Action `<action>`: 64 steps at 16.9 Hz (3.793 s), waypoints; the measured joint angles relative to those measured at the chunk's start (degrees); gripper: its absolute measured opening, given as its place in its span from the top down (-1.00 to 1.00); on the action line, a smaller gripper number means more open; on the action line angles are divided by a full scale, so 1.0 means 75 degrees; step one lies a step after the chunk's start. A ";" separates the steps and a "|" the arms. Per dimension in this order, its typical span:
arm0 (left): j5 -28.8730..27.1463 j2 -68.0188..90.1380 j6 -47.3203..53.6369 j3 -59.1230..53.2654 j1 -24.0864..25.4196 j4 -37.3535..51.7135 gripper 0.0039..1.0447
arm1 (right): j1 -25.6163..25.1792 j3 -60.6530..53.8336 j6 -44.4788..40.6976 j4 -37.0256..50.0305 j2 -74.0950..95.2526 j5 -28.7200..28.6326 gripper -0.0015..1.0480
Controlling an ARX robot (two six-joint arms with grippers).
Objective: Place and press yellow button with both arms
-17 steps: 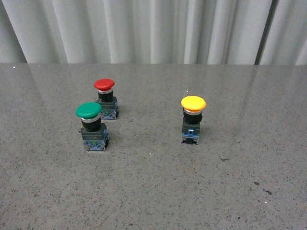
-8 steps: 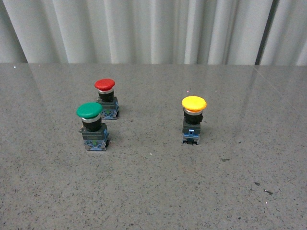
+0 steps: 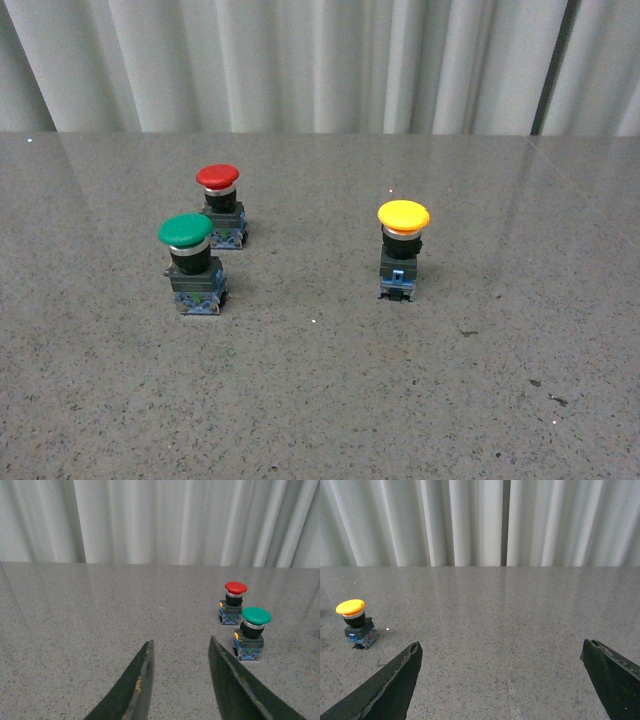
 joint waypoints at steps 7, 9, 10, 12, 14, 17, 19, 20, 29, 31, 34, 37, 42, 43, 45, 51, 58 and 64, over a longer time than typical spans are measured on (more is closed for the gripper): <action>0.0000 0.0000 0.0003 0.0000 0.0000 0.0000 -0.88 | 0.0000 0.0000 0.0000 0.0000 0.0000 0.0000 -0.87; 0.0000 0.0000 0.0000 0.0000 0.0000 0.0000 -0.88 | 0.0000 0.0000 0.0000 -0.0003 0.0000 0.0000 -0.87; 0.0000 0.0000 0.0000 0.0000 0.0000 0.0000 -0.88 | 0.0000 0.0000 0.0000 0.0000 0.0000 0.0000 -0.87; 0.0000 0.0000 0.0000 0.0000 0.0000 0.0000 -0.88 | -0.0012 0.0003 0.0038 -0.0055 0.0009 -0.0050 -0.87; 0.0003 0.0000 0.0000 0.0000 0.0000 0.0006 -0.88 | -0.0405 0.0289 0.0889 0.0137 0.1323 -0.1329 -0.87; -0.0017 0.0000 0.0000 0.0000 0.0000 0.0003 -0.88 | -0.0061 0.0836 0.1113 0.2069 0.3142 -0.1463 -0.87; 0.0003 0.0000 0.0000 0.0000 0.0000 0.0003 -0.88 | 0.0423 0.1664 0.1052 0.3963 0.5173 -0.1364 -0.87; 0.0000 0.0000 0.0000 0.0000 0.0000 0.0000 -0.88 | 0.0685 0.2127 0.0985 0.4602 0.6161 -0.1297 -0.87; 0.0000 0.0000 0.0000 0.0000 0.0000 0.0003 -0.88 | 0.2815 0.6292 0.0061 0.3821 1.1712 -0.0772 -0.87; 0.0000 0.0000 0.0000 0.0000 0.0000 0.0003 -0.88 | 0.2859 0.6385 0.0012 0.3654 1.1916 -0.0737 -0.87; 0.0000 0.0000 0.0000 0.0000 0.0000 0.0003 -0.88 | 0.2865 0.6423 -0.0012 0.3570 1.1975 -0.0699 -0.87; 0.0003 0.0000 0.0000 0.0000 0.0000 0.0003 -0.88 | 0.2914 0.6464 -0.0015 0.3523 1.2021 -0.0638 -0.87; 0.0000 0.0000 -0.0003 0.0000 0.0000 0.0003 -0.88 | 0.3034 0.6624 -0.0076 0.3450 1.2115 -0.0539 -0.52; 0.0000 0.0000 0.0000 0.0000 0.0000 0.0000 -0.88 | 0.3217 0.6720 -0.0216 0.3389 1.2327 -0.0510 0.04; 0.0000 0.0000 0.0000 0.0000 0.0000 0.0000 -0.88 | 0.3503 0.7058 -0.0498 0.2833 1.3167 -0.0286 0.97; 0.0000 0.0000 0.0000 0.0000 0.0000 0.0000 -0.88 | 0.3343 0.7108 -0.0589 0.2728 1.3336 -0.0321 0.97; 0.0000 0.0000 0.0000 0.0000 0.0000 0.0000 -0.88 | 0.3343 0.6977 -0.0644 0.2719 1.3406 -0.0376 0.97; 0.0000 0.0000 0.0000 0.0000 0.0000 0.0000 -0.88 | 0.3343 0.7012 -0.0819 0.2655 1.3554 -0.0312 0.97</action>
